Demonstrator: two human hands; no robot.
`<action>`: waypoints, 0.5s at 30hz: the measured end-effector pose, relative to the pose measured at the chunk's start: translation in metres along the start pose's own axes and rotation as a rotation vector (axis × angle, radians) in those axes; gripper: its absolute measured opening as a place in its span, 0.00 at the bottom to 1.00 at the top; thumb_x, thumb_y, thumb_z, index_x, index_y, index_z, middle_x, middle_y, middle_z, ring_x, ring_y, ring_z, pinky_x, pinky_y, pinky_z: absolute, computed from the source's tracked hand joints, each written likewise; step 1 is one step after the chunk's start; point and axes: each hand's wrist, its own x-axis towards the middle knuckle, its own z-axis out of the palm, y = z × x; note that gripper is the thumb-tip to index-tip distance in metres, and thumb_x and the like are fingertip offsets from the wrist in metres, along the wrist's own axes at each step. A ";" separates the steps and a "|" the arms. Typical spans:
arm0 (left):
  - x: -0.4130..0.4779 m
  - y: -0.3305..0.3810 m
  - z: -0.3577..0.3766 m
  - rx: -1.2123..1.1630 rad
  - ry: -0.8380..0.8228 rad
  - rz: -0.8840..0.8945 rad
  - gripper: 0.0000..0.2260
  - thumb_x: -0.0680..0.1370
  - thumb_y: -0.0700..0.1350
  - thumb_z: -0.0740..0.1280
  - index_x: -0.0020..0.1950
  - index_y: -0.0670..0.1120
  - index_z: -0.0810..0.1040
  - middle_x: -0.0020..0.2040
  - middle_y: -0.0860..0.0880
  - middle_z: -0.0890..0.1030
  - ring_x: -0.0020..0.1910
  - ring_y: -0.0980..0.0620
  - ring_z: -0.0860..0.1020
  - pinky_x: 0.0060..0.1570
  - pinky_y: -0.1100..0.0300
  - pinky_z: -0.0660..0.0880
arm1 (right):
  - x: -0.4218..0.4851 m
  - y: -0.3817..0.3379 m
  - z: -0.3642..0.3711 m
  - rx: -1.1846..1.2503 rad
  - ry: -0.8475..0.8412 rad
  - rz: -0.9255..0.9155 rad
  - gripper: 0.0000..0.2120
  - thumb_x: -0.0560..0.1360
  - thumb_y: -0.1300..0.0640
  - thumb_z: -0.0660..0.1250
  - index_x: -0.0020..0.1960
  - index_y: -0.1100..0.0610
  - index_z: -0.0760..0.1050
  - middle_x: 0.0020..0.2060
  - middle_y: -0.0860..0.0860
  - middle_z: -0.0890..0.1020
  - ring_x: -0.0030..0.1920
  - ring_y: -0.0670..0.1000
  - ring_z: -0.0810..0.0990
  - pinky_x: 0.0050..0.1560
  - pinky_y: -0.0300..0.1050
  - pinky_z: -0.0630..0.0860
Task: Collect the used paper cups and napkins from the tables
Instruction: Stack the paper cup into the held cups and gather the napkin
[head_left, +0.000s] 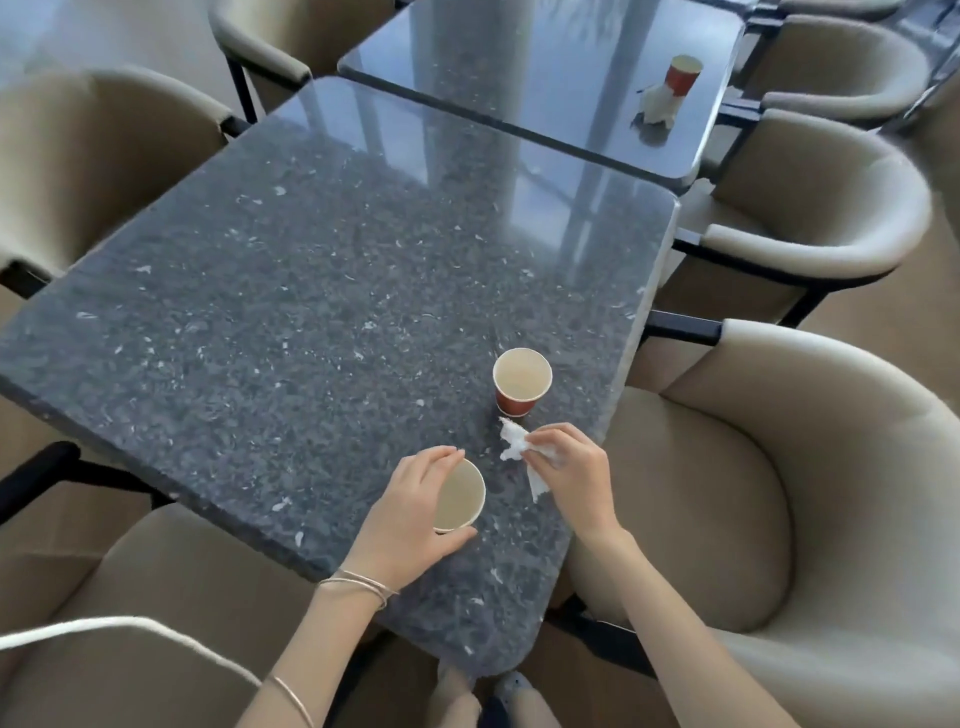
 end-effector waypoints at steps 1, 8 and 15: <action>0.004 -0.005 0.002 -0.002 0.000 0.003 0.35 0.67 0.52 0.75 0.70 0.47 0.65 0.68 0.53 0.68 0.65 0.54 0.65 0.65 0.64 0.61 | 0.004 0.006 0.008 -0.007 0.011 0.007 0.06 0.67 0.64 0.75 0.43 0.59 0.81 0.42 0.50 0.82 0.41 0.48 0.80 0.43 0.42 0.76; 0.021 -0.028 0.016 -0.043 0.013 -0.014 0.34 0.67 0.51 0.75 0.70 0.48 0.66 0.67 0.53 0.69 0.64 0.54 0.66 0.63 0.65 0.60 | 0.018 0.043 0.055 -0.193 0.007 0.065 0.08 0.68 0.63 0.74 0.44 0.61 0.77 0.41 0.52 0.81 0.42 0.55 0.78 0.41 0.46 0.72; 0.028 -0.033 0.015 -0.027 -0.014 0.013 0.34 0.67 0.51 0.75 0.70 0.47 0.66 0.67 0.52 0.69 0.64 0.53 0.66 0.62 0.68 0.60 | 0.015 0.061 0.058 -0.267 -0.058 -0.073 0.07 0.69 0.59 0.74 0.43 0.61 0.79 0.45 0.53 0.82 0.45 0.55 0.78 0.46 0.46 0.73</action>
